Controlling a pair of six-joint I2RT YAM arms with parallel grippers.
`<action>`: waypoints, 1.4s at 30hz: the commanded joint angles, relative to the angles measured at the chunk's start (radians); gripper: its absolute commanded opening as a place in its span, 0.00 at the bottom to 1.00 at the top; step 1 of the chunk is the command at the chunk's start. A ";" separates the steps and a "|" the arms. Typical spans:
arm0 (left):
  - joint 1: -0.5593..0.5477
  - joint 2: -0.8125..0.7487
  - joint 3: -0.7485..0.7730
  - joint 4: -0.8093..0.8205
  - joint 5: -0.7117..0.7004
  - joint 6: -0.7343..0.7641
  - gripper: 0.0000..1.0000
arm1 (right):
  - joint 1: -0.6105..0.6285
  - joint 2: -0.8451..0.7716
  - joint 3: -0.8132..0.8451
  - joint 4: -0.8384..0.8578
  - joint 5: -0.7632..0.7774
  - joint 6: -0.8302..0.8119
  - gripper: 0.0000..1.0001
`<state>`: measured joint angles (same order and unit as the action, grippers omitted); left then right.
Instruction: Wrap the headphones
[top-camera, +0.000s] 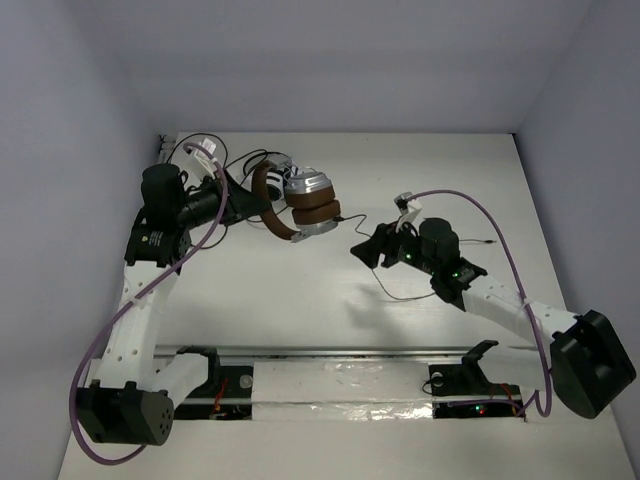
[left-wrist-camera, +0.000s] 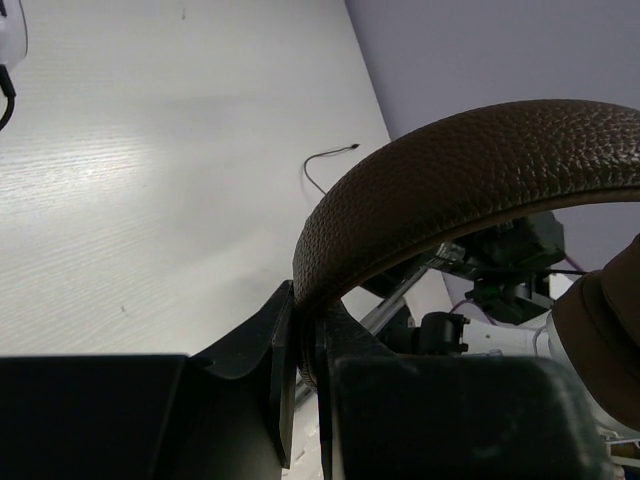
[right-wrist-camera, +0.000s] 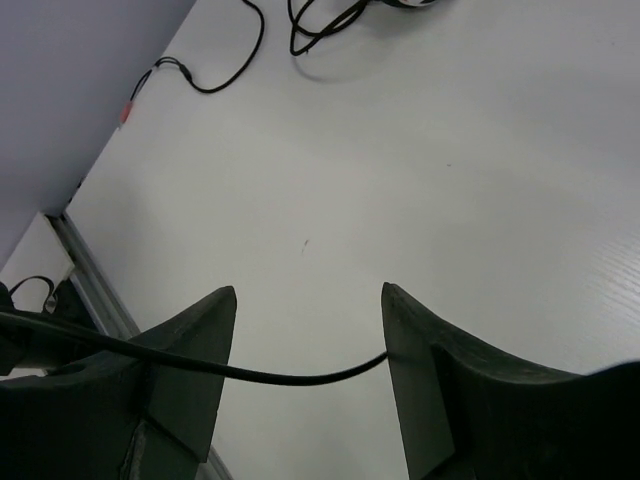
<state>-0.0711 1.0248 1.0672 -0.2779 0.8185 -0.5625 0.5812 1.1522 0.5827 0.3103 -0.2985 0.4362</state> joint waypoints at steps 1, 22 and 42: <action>-0.004 -0.011 0.063 0.101 0.061 -0.073 0.00 | -0.001 -0.003 -0.011 0.141 0.027 0.030 0.66; -0.056 -0.120 -0.264 0.525 -0.276 -0.555 0.00 | 0.193 0.221 0.112 0.067 0.312 0.225 0.12; -0.268 -0.253 -0.530 0.588 -0.886 -0.642 0.00 | 0.479 0.420 0.420 -0.341 0.550 0.207 0.04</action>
<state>-0.3092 0.7658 0.5163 0.2409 0.0669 -1.2247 1.0290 1.5982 0.9451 0.0406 0.2131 0.6621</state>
